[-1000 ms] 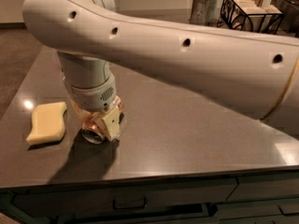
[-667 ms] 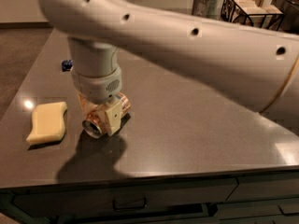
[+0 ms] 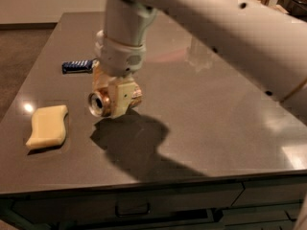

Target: Place orange can upright

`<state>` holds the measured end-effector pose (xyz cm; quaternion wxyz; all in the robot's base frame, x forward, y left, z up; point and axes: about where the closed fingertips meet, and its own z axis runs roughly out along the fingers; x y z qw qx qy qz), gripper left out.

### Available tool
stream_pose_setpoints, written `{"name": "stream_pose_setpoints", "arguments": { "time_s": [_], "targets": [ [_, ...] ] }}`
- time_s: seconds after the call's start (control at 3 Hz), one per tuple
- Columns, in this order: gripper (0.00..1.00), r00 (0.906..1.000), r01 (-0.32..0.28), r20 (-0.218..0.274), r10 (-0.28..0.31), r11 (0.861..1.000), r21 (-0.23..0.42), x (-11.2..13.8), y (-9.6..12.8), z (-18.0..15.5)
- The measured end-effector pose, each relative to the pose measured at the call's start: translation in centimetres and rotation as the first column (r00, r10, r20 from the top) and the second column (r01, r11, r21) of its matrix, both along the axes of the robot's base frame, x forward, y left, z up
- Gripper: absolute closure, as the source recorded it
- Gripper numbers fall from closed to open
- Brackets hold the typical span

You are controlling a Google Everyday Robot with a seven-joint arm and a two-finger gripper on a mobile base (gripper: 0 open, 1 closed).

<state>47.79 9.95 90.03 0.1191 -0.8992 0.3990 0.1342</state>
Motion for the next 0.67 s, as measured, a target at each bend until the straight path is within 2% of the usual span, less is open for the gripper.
{"name": "stream_pose_setpoints", "arguments": {
  "time_s": [0.33, 0.67],
  "targets": [
    [1.00, 0.9821, 0.172, -0.107, -0.155, 0.970, 0.170, 1.5, -1.1, 3.1],
    [1.00, 0.9285, 0.356, -0.213, -0.304, 0.891, 0.281, 2.8, -2.5, 4.6]
  ]
}}
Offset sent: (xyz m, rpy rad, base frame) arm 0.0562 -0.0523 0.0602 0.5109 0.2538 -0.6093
